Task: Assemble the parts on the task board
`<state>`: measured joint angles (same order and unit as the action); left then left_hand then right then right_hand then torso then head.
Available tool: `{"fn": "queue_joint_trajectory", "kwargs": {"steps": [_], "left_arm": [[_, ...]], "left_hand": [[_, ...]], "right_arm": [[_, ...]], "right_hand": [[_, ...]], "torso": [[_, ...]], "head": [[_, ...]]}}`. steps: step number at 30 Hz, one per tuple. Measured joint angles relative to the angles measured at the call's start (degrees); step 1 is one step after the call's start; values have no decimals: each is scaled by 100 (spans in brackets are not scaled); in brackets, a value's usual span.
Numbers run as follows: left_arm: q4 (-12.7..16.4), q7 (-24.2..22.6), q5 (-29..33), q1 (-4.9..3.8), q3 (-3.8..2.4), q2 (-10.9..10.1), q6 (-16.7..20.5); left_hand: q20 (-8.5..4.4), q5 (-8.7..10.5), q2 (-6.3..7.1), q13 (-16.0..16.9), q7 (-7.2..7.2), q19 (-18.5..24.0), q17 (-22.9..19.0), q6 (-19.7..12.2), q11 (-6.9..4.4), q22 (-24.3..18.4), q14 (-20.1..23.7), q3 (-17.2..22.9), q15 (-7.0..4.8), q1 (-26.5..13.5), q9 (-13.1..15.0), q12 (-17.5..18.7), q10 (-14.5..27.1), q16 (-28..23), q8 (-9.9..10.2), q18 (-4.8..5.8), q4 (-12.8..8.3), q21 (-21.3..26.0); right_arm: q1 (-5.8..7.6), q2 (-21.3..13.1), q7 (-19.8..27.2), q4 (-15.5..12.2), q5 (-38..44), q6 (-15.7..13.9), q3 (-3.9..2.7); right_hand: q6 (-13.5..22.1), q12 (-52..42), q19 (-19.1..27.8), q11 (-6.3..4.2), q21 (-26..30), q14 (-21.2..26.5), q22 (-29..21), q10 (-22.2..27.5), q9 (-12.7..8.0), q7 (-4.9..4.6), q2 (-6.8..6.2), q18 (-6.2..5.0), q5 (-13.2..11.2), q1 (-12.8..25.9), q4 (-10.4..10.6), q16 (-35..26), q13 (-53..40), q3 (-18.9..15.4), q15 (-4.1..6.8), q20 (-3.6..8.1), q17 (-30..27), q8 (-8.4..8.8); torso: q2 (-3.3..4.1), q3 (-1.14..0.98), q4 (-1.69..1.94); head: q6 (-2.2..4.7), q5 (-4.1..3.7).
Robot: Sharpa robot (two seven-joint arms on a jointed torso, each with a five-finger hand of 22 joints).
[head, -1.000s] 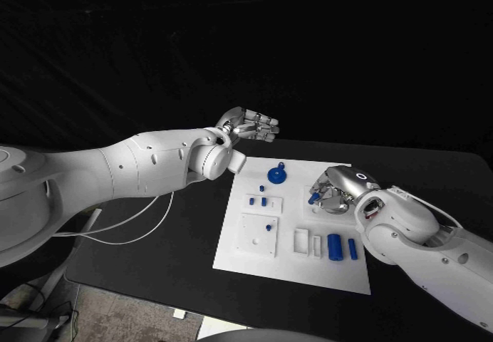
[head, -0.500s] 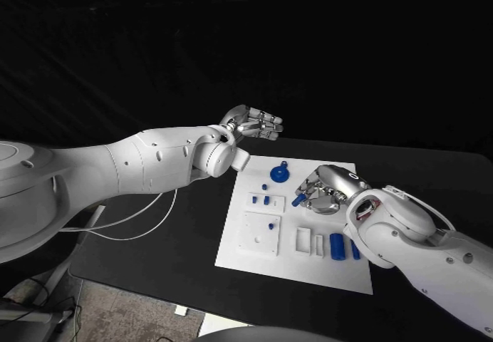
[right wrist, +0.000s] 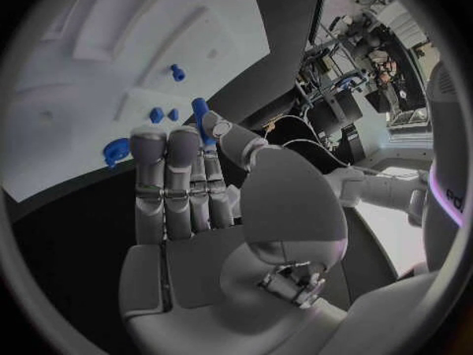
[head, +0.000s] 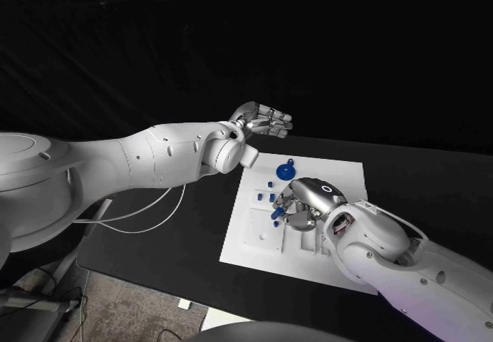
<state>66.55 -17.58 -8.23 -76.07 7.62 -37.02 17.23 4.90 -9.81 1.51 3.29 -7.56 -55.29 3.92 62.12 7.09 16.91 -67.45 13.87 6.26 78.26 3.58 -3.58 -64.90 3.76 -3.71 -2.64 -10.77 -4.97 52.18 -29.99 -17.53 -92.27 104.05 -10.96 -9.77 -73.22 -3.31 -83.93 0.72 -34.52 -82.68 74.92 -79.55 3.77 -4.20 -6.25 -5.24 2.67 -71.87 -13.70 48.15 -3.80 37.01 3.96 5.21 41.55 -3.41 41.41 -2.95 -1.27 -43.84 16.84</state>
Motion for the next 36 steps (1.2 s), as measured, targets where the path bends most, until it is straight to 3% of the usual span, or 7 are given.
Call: {"fn": "queue_joint_trajectory", "kwargs": {"steps": [6,16,36], "left_arm": [[-11,1,0,0,1,33,-5],[-15,3,-1,0,2,45,-12],[-13,5,-2,0,2,62,-21]], "left_hand": [[0,0,0,0,0,0,0,0,0,0,0,0,0,0,0,0,0,0,0,0,0,0],[0,0,0,0,0,0,0,0,0,0,0,0,0,0,0,0,0,0,0,0,0,0],[0,0,0,0,0,0,0,0,0,1,0,0,0,0,0,0,0,0,0,0,0,0]], "right_arm": [[-7,114,35,-11,380,-42,218],[-14,268,47,90,758,-76,413],[-60,393,49,320,1061,-65,569]], "right_hand": [[2,0,0,0,0,0,0,0,0,-1,8,1,0,-9,0,0,2,-1,-1,0,0,-1],[-4,2,0,0,0,-1,-1,1,0,17,21,2,-1,-24,-8,0,3,-9,-1,-1,5,-11],[-3,6,0,0,-21,-2,-1,2,0,15,21,4,-2,-24,-35,0,4,-1,-3,-1,20,-10]], "torso": [[3,-3,0],[4,-10,3],[4,-11,-1]], "head": [[-42,49],[-87,83],[-148,138]]}}
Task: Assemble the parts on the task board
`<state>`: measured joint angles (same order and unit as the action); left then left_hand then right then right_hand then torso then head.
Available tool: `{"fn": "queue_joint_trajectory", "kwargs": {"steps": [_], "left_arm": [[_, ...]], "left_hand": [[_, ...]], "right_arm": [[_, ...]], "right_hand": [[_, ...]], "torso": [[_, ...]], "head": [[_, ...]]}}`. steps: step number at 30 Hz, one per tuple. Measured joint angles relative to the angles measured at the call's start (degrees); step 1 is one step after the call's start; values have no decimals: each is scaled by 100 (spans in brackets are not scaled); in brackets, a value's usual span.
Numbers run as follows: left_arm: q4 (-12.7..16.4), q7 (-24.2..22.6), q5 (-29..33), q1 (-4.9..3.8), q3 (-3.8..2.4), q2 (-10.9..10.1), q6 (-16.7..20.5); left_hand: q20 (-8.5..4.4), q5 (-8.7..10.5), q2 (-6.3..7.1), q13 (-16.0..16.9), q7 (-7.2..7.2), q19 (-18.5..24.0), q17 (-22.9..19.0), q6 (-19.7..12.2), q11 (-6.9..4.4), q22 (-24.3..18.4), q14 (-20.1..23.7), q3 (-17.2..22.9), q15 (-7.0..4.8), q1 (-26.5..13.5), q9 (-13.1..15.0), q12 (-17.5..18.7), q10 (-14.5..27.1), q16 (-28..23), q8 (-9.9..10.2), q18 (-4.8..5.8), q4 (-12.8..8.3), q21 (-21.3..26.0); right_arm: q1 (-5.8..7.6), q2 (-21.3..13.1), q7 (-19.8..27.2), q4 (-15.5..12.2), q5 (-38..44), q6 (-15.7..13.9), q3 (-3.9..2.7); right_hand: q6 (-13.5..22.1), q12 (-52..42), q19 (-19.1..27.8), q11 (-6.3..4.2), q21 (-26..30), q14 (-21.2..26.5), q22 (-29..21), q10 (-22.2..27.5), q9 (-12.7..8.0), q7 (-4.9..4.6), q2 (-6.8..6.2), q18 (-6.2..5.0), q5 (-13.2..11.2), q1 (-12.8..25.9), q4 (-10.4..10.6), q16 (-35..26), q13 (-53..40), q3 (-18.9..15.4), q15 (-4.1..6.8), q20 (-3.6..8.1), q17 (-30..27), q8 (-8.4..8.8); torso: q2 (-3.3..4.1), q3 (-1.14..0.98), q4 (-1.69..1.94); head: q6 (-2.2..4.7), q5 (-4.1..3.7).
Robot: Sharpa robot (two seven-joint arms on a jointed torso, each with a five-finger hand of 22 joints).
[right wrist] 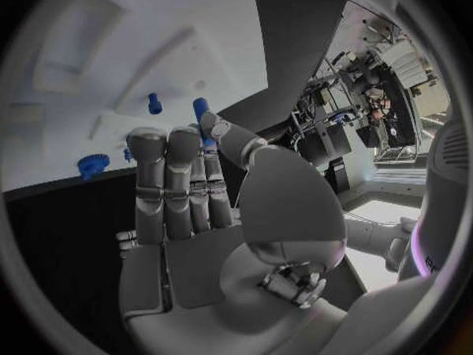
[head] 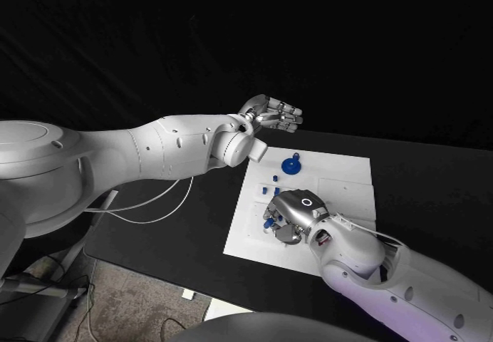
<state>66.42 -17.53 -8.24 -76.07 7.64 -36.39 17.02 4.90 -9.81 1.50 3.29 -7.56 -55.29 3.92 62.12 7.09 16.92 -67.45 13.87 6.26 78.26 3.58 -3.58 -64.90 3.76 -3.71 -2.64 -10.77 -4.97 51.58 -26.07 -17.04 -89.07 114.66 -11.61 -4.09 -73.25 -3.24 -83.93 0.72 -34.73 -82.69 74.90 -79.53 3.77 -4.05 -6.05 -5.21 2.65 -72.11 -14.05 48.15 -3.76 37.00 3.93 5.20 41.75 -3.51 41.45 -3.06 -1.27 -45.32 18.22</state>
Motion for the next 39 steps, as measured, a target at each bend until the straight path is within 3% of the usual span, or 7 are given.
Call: {"fn": "queue_joint_trajectory", "kwargs": {"steps": [18,39], "left_arm": [[-6,2,-1,0,0,16,-10],[-12,4,-1,0,0,21,-23]], "left_hand": [[0,0,0,0,0,0,0,0,0,0,0,0,0,0,0,0,0,0,0,0,0,0],[0,0,0,0,0,0,0,0,0,-14,0,13,0,0,0,0,0,0,0,0,13,-46]], "right_arm": [[-27,34,-2,119,87,32,121],[-45,118,0,225,154,0,166]], "right_hand": [[2,1,0,0,0,0,0,0,1,-2,-8,1,-1,-7,-28,0,4,16,-1,0,5,22],[-12,1,0,0,0,0,4,0,2,8,8,3,-5,26,-43,-25,6,2,-1,-1,10,2]], "torso": [[-3,-1,-8],[-7,2,-9]], "head": [[-35,25],[-60,42]]}}
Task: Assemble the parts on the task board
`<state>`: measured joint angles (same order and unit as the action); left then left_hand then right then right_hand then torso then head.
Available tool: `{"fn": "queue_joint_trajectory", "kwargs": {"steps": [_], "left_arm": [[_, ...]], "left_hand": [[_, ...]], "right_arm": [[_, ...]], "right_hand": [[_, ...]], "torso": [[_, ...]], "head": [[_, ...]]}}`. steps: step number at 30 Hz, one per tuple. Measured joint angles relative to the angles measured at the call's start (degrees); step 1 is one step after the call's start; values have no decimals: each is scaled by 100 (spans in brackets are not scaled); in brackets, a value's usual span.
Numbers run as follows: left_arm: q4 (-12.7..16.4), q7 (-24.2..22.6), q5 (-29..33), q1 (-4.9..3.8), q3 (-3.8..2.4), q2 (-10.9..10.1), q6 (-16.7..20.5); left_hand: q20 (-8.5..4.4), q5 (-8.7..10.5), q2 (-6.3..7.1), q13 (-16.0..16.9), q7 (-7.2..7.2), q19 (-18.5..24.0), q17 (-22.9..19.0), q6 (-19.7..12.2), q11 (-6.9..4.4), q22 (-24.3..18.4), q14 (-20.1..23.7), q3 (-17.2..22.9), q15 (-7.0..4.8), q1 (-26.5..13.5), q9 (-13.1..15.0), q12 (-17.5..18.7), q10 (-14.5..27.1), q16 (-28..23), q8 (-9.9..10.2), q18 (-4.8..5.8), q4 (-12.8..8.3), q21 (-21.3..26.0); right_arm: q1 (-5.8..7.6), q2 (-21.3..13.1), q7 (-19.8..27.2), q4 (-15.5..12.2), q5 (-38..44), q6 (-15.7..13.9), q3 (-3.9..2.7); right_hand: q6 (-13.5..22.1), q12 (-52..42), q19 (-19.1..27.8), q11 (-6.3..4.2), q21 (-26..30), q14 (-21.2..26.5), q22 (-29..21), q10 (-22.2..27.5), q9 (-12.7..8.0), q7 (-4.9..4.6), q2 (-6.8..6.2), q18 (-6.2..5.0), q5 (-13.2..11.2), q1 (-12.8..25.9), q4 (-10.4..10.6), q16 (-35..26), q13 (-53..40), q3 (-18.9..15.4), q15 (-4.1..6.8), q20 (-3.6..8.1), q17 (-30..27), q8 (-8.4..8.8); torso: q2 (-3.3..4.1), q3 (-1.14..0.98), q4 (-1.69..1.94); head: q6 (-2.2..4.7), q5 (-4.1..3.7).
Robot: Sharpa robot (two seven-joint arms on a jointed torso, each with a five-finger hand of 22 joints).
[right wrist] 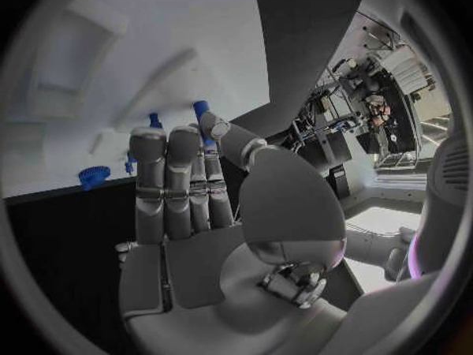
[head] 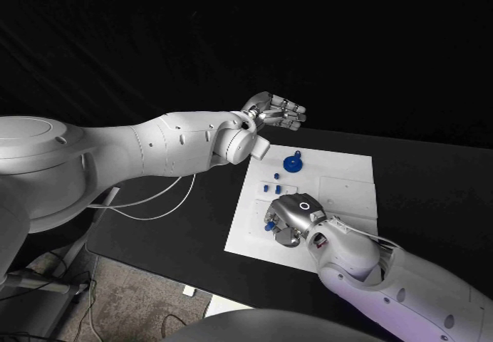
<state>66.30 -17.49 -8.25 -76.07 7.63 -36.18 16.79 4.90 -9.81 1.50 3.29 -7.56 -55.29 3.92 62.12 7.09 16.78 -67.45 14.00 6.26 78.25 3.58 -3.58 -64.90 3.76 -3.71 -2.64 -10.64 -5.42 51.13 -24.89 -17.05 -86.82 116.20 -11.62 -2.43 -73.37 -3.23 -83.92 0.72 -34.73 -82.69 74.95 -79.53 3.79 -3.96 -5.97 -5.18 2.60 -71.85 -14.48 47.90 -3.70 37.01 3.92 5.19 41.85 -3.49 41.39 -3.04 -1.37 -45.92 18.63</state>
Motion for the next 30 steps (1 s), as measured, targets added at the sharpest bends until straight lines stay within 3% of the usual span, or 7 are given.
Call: {"fn": "queue_joint_trajectory", "kwargs": {"steps": [10,20,24,27,30], "left_arm": [[-3,3,0,0,0,5,-8],[-7,6,0,0,0,22,-15],[-7,10,-1,0,0,23,-20],[-7,15,-1,0,0,23,-25],[-7,19,-1,0,0,23,-28]], "left_hand": [[0,0,0,0,0,0,0,0,0,0,0,0,0,0,0,0,0,0,0,0,0,0],[0,0,0,0,0,0,0,0,0,1,0,0,0,0,0,0,0,0,0,0,0,1],[0,0,0,0,0,0,0,0,0,-16,20,0,20,0,0,0,0,0,0,0,0,1],[0,0,0,0,0,0,0,0,0,-16,20,0,20,0,0,0,0,0,0,0,0,1],[0,0,0,0,0,0,0,0,0,-16,20,0,20,0,0,0,0,0,0,0,0,1]], "right_arm": [[-4,57,-22,63,30,8,21],[16,185,-80,177,76,2,91],[22,199,-84,207,77,-38,111],[21,195,-83,232,60,-83,128],[6,180,-73,248,30,-120,150]], "right_hand": [[0,0,0,0,0,0,-1,0,0,-3,-8,0,0,8,-16,0,0,15,0,0,-1,3],[-1,-1,0,0,38,-8,-1,-1,1,-9,-23,31,0,22,-17,-25,-3,15,-8,0,-1,24],[106,-1,0,54,67,-7,-1,163,29,-98,-23,34,47,22,30,-24,1,-77,-8,0,-13,12],[429,-2,-11,149,94,-8,-2,481,35,-150,-115,33,118,114,82,-24,19,-210,-48,-11,-19,-55],[573,-2,-10,194,94,-20,-2,542,3,-171,-201,-58,171,117,136,-24,20,-298,-76,-92,-40,-34]], "torso": [[0,4,2],[2,7,5],[2,8,4],[1,8,2],[1,7,-2]], "head": [[-3,-1],[-6,-8],[-10,-9],[-12,-4],[-13,1]]}}
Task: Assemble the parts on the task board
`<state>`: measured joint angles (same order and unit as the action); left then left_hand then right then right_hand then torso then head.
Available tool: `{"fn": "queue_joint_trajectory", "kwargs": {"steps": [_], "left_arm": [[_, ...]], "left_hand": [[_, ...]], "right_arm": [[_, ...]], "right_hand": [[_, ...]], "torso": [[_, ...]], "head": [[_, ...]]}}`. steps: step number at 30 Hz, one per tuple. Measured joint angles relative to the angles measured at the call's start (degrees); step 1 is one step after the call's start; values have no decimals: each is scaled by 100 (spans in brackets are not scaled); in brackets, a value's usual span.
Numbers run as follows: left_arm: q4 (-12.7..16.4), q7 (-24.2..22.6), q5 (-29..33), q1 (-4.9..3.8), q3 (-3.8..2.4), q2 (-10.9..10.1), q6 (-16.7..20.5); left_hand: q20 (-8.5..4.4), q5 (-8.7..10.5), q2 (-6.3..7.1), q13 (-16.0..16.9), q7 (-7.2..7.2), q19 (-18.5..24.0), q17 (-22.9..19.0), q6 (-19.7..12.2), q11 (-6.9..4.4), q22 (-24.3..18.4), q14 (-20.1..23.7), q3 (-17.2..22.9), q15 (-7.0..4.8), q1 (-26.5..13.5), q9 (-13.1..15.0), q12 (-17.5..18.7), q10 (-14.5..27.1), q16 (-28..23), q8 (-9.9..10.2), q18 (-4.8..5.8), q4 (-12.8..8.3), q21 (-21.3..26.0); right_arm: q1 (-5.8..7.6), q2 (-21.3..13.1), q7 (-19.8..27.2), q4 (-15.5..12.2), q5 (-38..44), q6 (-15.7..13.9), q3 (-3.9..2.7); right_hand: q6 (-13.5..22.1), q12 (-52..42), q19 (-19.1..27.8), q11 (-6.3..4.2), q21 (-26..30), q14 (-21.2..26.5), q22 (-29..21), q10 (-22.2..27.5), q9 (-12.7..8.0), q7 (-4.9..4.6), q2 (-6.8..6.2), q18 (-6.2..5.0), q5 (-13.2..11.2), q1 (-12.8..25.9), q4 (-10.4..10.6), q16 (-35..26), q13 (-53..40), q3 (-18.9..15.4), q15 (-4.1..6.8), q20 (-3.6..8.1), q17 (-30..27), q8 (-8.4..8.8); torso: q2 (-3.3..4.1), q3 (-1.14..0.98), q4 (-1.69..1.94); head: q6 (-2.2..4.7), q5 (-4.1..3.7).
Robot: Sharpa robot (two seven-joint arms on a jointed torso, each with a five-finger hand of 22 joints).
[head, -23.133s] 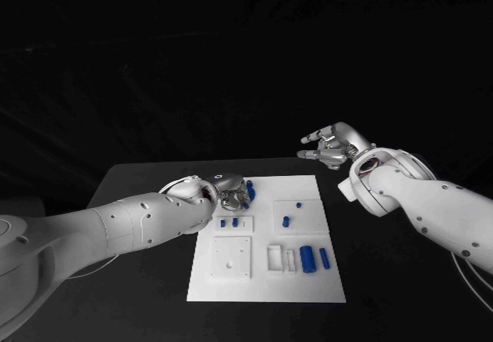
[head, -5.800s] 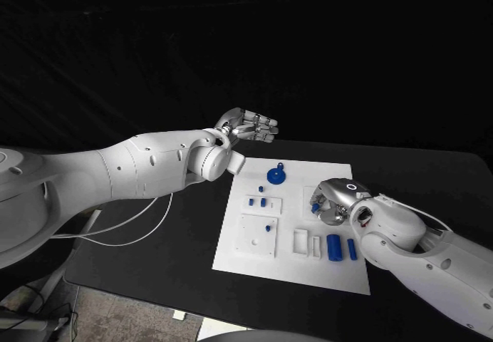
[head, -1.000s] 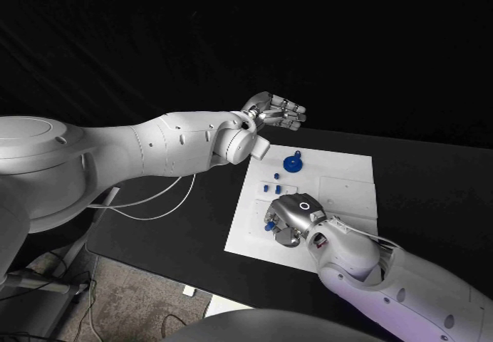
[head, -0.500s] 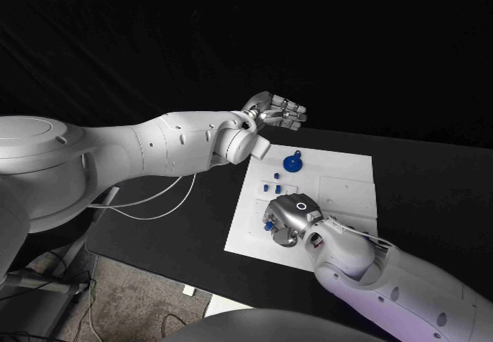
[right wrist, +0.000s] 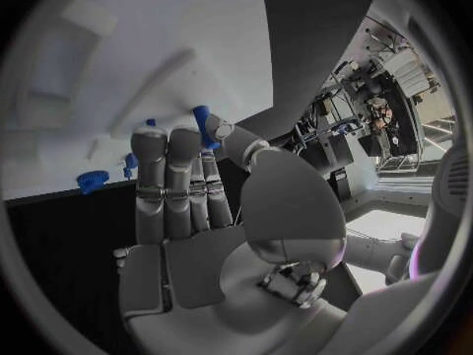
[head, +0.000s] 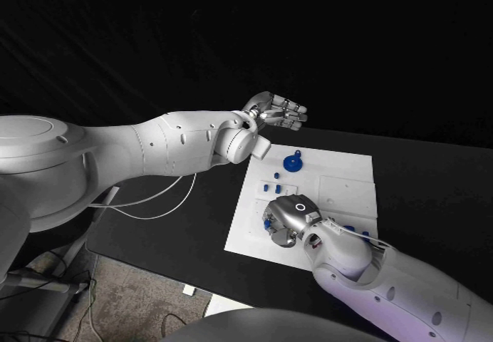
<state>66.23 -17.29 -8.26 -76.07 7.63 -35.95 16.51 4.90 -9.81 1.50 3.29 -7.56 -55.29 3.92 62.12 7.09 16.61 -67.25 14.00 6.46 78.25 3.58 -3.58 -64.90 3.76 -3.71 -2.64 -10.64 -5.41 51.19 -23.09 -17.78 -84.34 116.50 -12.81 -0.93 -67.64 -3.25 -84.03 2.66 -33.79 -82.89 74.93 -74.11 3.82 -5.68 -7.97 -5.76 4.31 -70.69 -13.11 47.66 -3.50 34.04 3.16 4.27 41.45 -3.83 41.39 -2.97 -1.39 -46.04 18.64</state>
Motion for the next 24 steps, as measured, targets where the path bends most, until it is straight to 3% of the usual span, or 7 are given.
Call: {"fn": "queue_joint_trajectory", "kwargs": {"steps": [4,6,9,18,20,24], "left_arm": [[0,3,-1,0,0,-2,-2],[0,4,-1,0,0,-4,-3],[0,6,-1,0,0,-9,-5],[2,12,-1,0,1,-44,-10],[3,13,-1,0,2,-59,-11],[4,16,-1,0,3,-87,-11]], "left_hand": [[0,0,0,0,0,0,0,0,0,0,0,0,0,0,0,0,0,0,0,0,0,0],[0,0,0,0,0,0,0,0,0,0,0,0,0,0,0,0,0,0,0,0,0,0],[0,0,0,0,0,0,0,0,0,1,0,0,0,0,0,0,0,0,0,0,0,0],[0,0,0,0,0,0,0,0,0,-7,0,0,0,0,0,0,0,0,0,0,0,0],[0,0,0,0,0,0,0,0,0,-7,0,0,0,0,0,0,0,0,0,0,0,0],[0,0,0,0,0,0,0,0,0,-7,0,0,0,0,0,0,0,0,0,0,0,0]], "right_arm": [[-15,-25,10,6,-51,-41,12],[-15,-39,13,-5,-71,-72,12],[-15,-66,17,-47,-102,-145,12],[-13,-254,19,-337,-186,-467,8],[-14,-320,19,-421,-214,-555,-8],[-15,-491,24,-636,-312,-727,-129]], "right_hand": [[235,0,-3,70,84,3,0,323,-14,-9,-182,-41,105,37,32,16,0,-156,-86,-44,-36,17],[312,0,13,113,128,0,0,489,-14,-4,-208,-43,120,15,50,26,0,-236,-102,-74,-64,17],[406,0,14,178,215,16,-1,762,-18,25,-292,-148,123,-39,64,26,0,-430,-153,-138,-120,17],[533,0,13,261,349,30,-1,1106,-21,61,-375,-183,44,-214,173,93,-1,-948,-194,-177,-302,17],[637,0,-8,294,441,30,-1,1265,-22,83,-401,-232,-10,-380,321,93,5,-1203,-194,-197,-348,17],[809,0,0,350,538,60,-20,1476,-22,137,-540,-333,-55,-515,733,93,5,-1649,-223,-246,-404,17]], "torso": [[-1,-5,0],[-2,-9,0],[-4,-9,-2],[-4,-20,-4],[-7,-21,-8],[-11,-20,-16]], "head": [[-1,4],[-1,4],[-1,2],[37,-34],[53,-52],[100,-104]]}}
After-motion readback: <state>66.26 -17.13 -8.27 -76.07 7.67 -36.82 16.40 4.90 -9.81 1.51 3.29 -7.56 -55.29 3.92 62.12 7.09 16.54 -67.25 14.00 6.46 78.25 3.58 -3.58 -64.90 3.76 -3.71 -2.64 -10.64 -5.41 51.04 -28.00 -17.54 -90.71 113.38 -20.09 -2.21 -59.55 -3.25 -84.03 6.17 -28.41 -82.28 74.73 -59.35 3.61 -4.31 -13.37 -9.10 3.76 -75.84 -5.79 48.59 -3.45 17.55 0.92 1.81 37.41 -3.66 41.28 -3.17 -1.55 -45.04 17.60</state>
